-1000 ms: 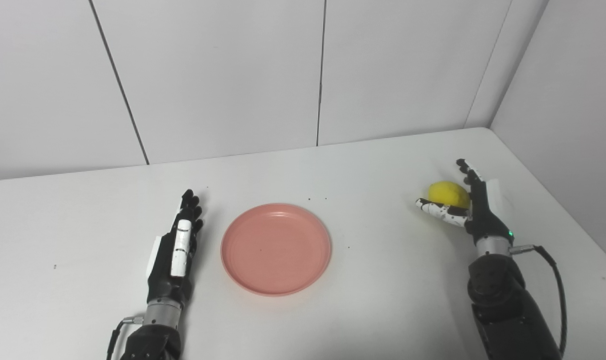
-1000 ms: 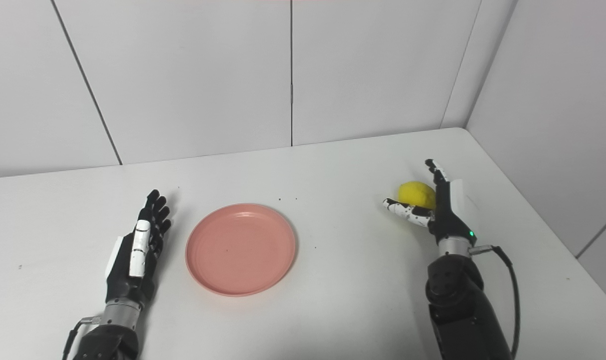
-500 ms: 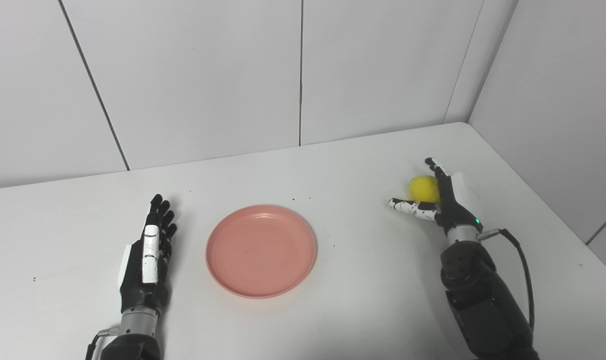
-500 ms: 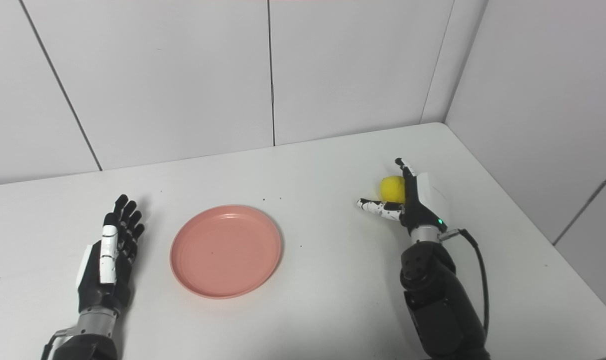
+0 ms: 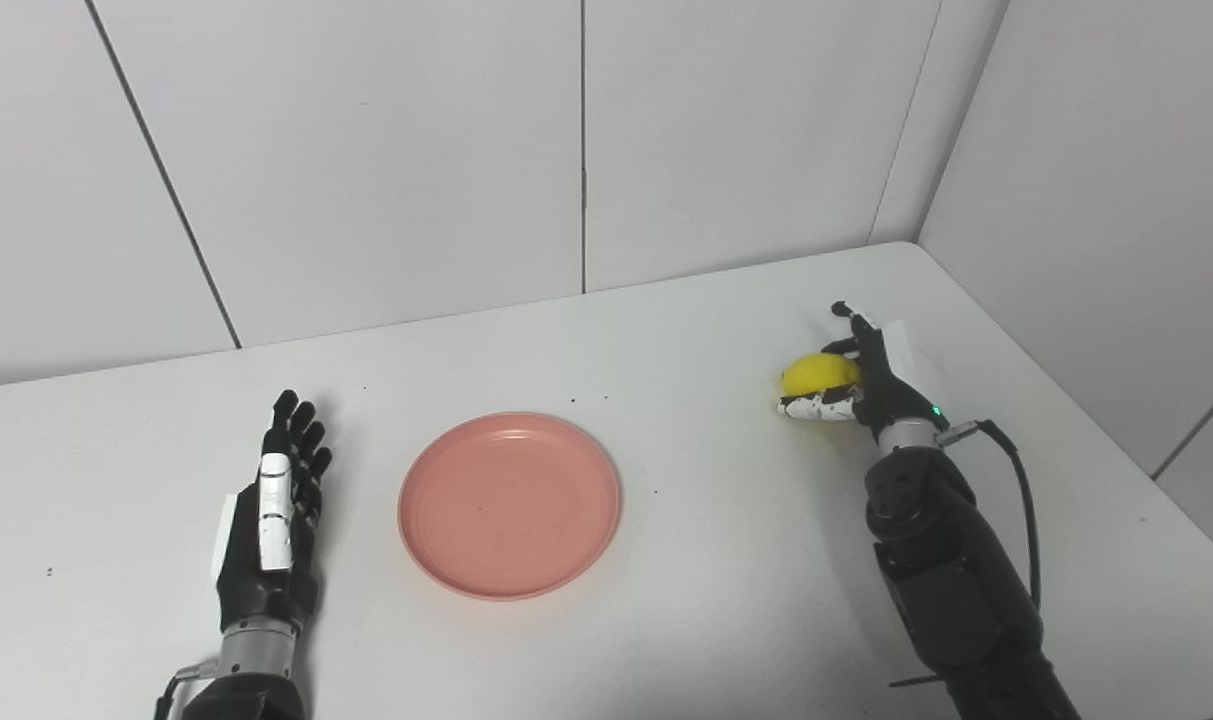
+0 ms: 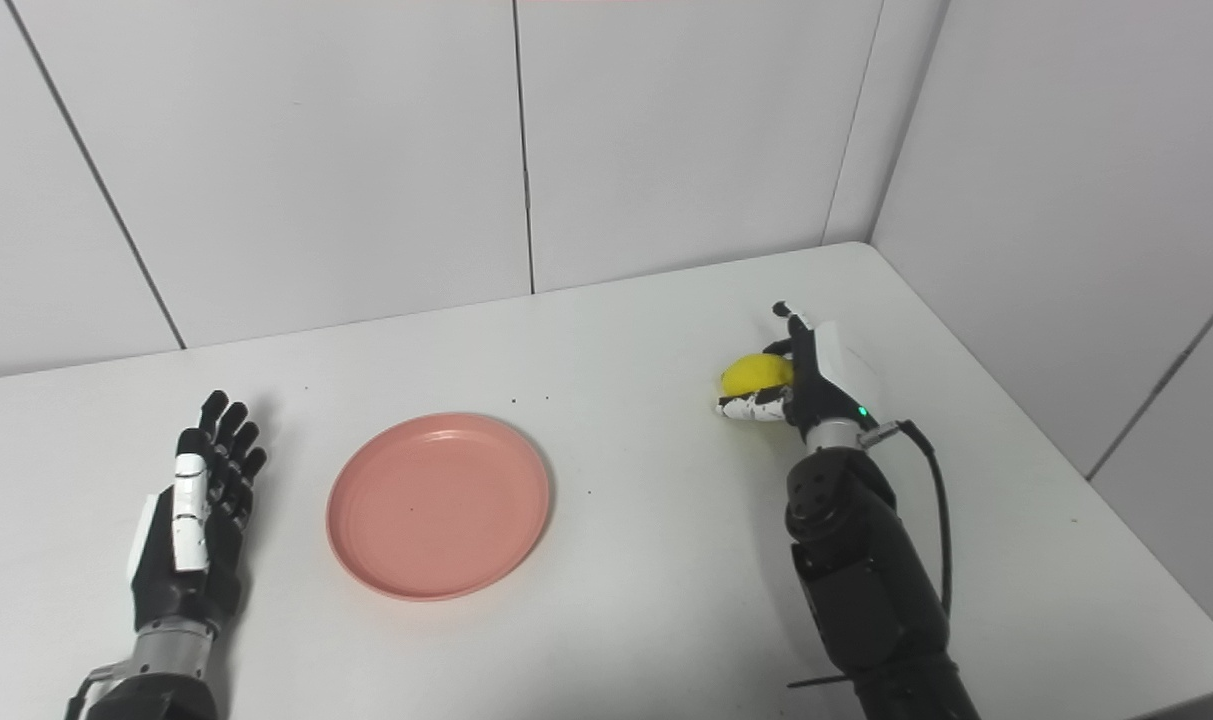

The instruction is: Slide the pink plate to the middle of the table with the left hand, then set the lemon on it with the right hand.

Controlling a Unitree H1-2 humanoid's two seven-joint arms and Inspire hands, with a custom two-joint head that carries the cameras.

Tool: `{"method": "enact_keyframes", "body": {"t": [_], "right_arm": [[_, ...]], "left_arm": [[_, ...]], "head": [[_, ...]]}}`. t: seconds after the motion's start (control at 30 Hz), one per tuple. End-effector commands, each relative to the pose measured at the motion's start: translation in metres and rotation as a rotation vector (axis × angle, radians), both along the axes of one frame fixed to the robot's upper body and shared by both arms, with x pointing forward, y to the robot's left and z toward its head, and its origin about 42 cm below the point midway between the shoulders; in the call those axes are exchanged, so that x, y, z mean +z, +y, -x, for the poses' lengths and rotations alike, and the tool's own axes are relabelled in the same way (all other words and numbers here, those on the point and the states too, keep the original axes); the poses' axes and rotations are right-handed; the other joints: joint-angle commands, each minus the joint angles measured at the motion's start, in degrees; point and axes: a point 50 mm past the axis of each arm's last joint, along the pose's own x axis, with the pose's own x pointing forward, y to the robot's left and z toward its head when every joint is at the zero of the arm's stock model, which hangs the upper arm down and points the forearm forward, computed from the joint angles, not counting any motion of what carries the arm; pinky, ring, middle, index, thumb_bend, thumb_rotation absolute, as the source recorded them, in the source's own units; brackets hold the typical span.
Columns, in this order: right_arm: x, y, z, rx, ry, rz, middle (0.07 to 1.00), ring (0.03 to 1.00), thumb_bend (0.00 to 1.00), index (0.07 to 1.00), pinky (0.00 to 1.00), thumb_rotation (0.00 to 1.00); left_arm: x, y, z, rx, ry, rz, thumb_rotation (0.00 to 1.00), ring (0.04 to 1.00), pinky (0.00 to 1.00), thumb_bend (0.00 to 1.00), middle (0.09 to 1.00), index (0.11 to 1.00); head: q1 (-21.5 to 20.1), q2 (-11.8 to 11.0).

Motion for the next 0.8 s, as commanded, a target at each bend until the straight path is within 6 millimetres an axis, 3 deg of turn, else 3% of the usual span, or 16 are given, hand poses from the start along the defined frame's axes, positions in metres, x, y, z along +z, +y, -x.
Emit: {"method": "enact_keyframes", "body": {"t": [0.0,0.03,0.17,0.33,0.53,0.77], "right_arm": [[0.012,0.002,-0.006,0.009,-0.025,0.022,0.253,0.148,0.76,0.829,0.09,0.0],[0.012,0.002,-0.005,0.012,-0.026,0.029,0.38,0.159,0.65,0.817,0.09,0.0],[0.011,0.002,-0.005,0.015,-0.021,0.053,0.468,0.229,0.57,0.75,0.13,0.0],[0.01,0.001,-0.002,0.015,-0.045,0.077,0.484,0.297,0.56,0.644,0.19,0.0],[0.009,0.003,0.0,-0.003,-0.13,0.098,0.478,0.226,0.53,0.499,0.15,0.0],[0.013,0.012,0.006,0.008,-0.26,0.054,0.435,0.248,0.52,0.511,0.16,0.0]], "left_arm": [[-0.002,0.003,0.0,-0.008,-0.01,-0.002,1.0,1.0,1.0,0.54,1.0,0.992],[-0.001,0.002,0.0,-0.008,-0.01,-0.001,1.0,1.0,1.0,0.53,1.0,0.991],[-0.001,0.001,0.0,-0.007,-0.009,-0.001,1.0,1.0,1.0,0.53,1.0,0.992],[-0.001,0.0,0.001,-0.004,-0.013,-0.021,1.0,1.0,1.0,0.52,0.998,0.992],[0.001,-0.003,0.002,-0.005,-0.006,-0.004,1.0,1.0,1.0,0.5,0.997,0.992],[0.003,-0.005,0.007,-0.004,-0.011,-0.052,1.0,0.996,1.0,0.52,0.988,0.985]], "head": [[0.3,0.0],[0.3,0.0],[0.5,0.0],[1.1,-0.1],[1.8,-0.3],[3.1,-0.2]]}}
